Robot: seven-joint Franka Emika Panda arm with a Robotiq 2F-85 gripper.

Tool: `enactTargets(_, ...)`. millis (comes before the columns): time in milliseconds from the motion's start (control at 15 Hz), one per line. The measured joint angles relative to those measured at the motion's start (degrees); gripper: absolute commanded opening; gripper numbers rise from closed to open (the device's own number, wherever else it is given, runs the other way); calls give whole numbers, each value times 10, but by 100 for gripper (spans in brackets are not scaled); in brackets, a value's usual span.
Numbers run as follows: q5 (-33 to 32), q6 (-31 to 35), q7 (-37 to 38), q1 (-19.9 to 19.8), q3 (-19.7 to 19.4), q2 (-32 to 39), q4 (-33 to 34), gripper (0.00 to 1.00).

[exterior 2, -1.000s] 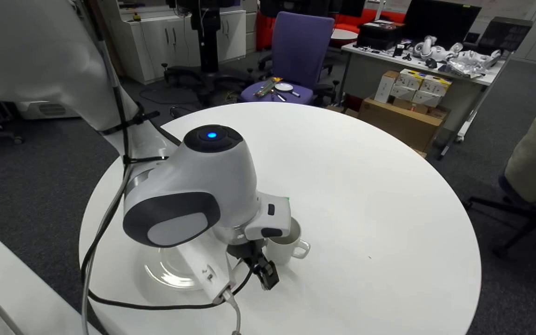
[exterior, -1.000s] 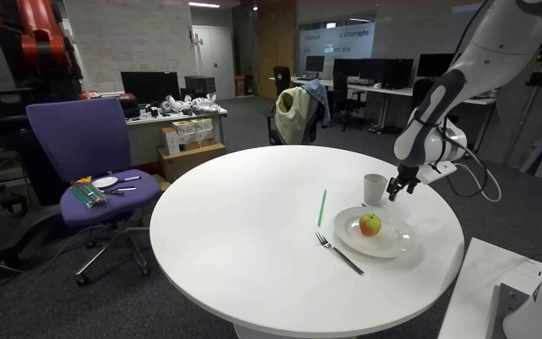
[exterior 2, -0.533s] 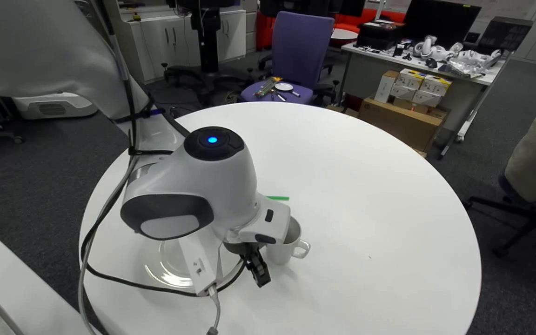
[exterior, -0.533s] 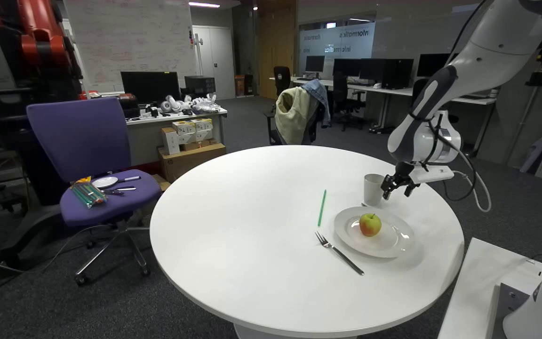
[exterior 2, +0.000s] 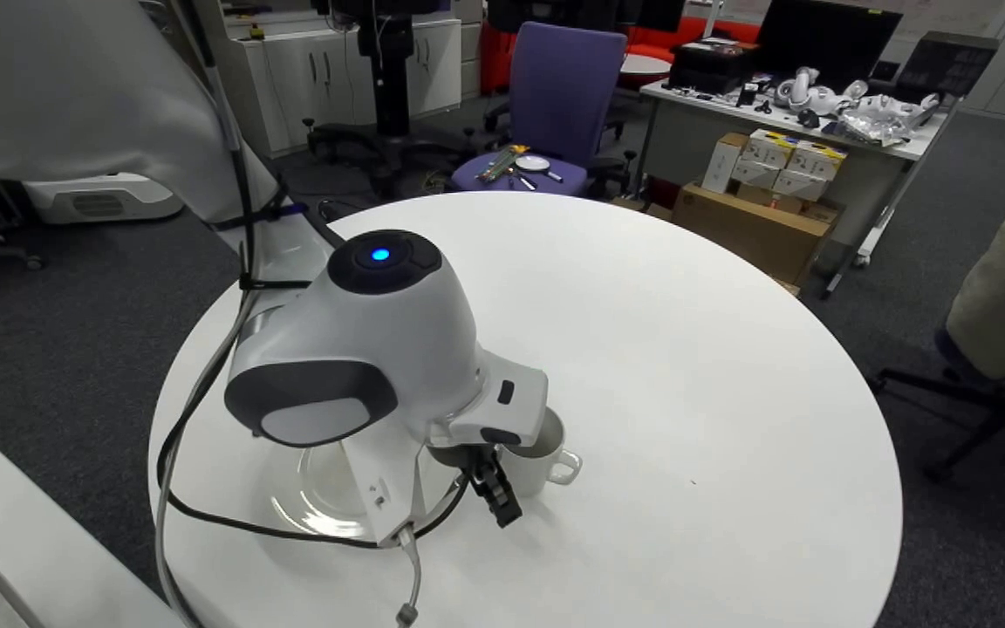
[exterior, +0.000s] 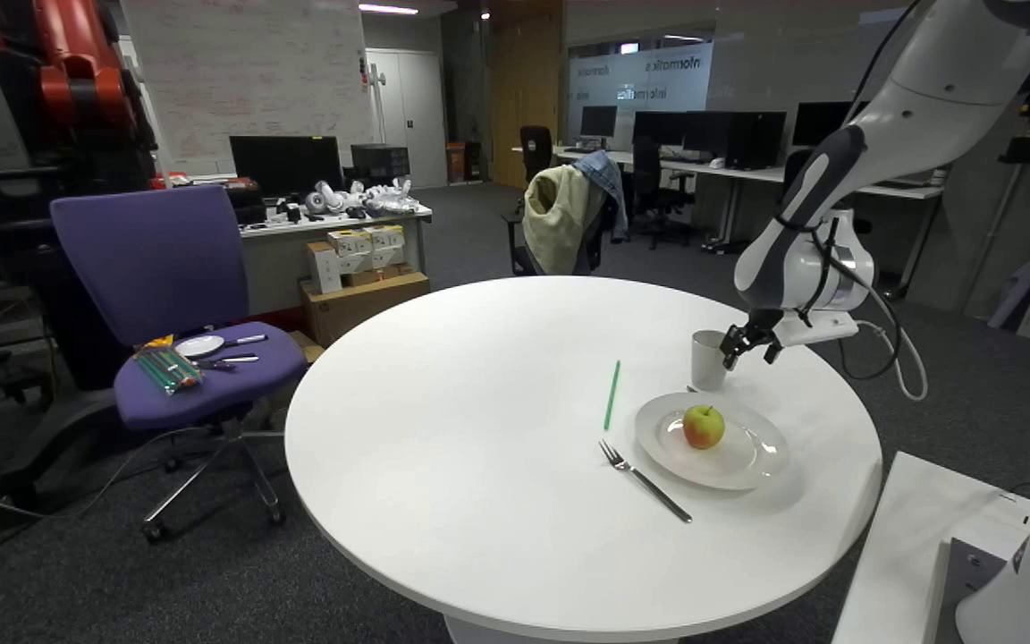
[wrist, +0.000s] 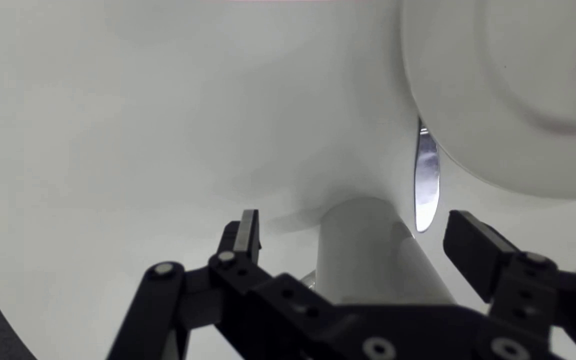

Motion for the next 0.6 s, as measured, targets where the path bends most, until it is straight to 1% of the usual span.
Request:
enactTargets(267, -9, 8, -1, 9, -4, -7, 0, 100)
enactTargets(600, -38, 7, -1, 34, -32, -20, 0, 100)
